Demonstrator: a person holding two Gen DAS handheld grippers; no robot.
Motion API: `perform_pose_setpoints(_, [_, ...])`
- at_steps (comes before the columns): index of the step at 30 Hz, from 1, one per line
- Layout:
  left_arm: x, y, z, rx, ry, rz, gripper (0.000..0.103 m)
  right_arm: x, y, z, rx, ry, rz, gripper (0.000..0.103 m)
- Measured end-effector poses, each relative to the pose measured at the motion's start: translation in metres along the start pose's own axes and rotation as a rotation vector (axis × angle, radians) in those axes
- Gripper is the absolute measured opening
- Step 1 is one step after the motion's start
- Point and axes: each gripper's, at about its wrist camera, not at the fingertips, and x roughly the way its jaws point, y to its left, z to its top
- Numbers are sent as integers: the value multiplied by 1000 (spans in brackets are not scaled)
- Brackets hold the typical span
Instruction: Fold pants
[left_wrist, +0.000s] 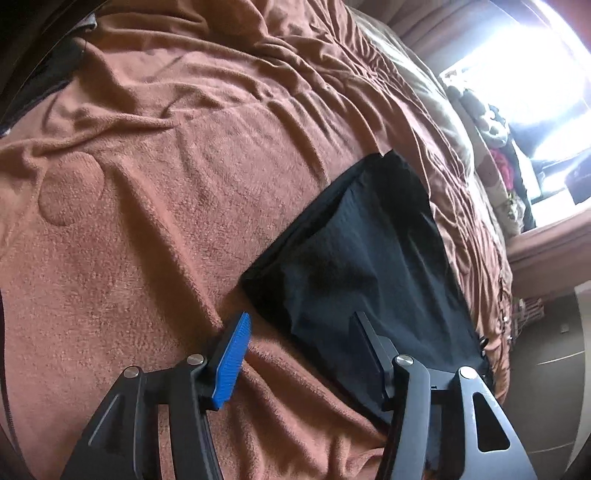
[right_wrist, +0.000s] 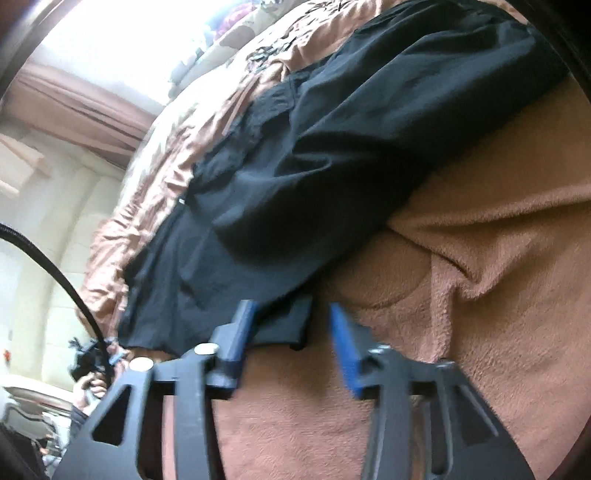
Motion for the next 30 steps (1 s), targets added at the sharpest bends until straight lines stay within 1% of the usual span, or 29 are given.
perform_pose_setpoints(2, [3,2,0,-11,6,-8,58,4,-3,0,10,5,11,44])
perform_pose_setpoints(5, [14,7,4,-36,11,-32,58,11,-13,2,67,1,49,44])
perform_pose_setpoints(13, [19,17,7,-81,-58,-122,57,28,-25,7,145,-36,114,44])
perform_pose_setpoints(15, [18,16,7,-71,-74,-110,46,29,-27,5,159,-46,126,44])
perform_pose_setpoints(16, [18,17,6,-62,-81,-104,44,29,-28,5,167,-54,131,44])
perform_pose_setpoints(17, [18,17,6,-58,-83,-102,37,29,-29,2,168,-59,129,41])
perform_pose_setpoints(18, [18,19,6,-56,-85,-94,22,29,-28,1,166,-60,121,35])
perform_pose_setpoints(19, [18,21,7,-57,-81,-90,15,30,-29,0,165,-57,113,30])
perform_pose_setpoints(20, [18,23,8,-62,-73,-103,11,31,-29,-1,169,-49,115,18])
perform_pose_setpoints(21, [17,24,10,-67,-69,-113,10,33,-30,-3,182,-34,127,10])
perform_pose_setpoints(24, [5,18,13,-45,-86,-127,9,31,-26,-5,180,-35,158,3])
perform_pose_setpoints(30, [-30,0,17,-8,-125,-175,8,18,-15,-1,157,-64,176,1])
